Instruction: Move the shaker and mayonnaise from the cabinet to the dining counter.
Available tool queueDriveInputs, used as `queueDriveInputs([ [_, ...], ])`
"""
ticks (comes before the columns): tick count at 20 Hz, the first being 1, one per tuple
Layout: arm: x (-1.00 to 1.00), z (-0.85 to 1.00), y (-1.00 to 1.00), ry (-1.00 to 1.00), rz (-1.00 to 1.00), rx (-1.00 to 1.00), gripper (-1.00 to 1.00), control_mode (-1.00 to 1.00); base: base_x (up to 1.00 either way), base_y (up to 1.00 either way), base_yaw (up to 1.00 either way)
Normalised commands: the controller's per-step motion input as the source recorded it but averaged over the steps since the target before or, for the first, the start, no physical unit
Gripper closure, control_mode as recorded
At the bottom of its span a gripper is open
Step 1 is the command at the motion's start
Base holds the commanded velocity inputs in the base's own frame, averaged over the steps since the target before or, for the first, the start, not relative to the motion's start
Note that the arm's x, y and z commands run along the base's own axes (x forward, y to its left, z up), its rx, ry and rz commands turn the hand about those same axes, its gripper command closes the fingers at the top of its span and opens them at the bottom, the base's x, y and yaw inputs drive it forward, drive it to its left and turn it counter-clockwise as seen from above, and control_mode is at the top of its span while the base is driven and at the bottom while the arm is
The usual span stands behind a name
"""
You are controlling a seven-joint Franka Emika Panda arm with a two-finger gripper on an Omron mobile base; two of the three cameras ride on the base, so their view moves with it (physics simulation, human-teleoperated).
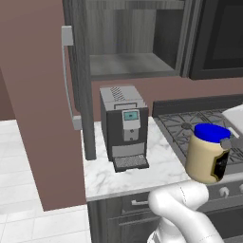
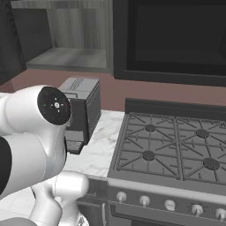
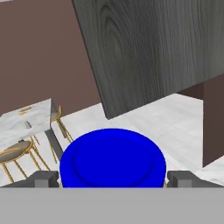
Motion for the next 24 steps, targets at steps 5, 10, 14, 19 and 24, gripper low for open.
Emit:
queueDriveInputs([
  [5,0.00,0.00,0.00,0.00,0.00,0.00,1.00,-1.00,0.00,0.00,0.00],
  [10,-0.01,0.00,0.00,0.00,0.00,0.00,1.00,1.00,-0.10,0.00,-0.01],
  [14,0.00,0.00,0.00,0.00,0.00,0.00,1.00,1.00,-0.55,0.05,-0.05],
  [19,0.00,0.00,0.00,0.00,0.00,0.00,1.00,1.00,-0.66,0.15,-0.01],
  [24,0.00,0.00,0.00,0.00,0.00,0.00,1.00,1.00,-0.64,0.34,0.04],
])
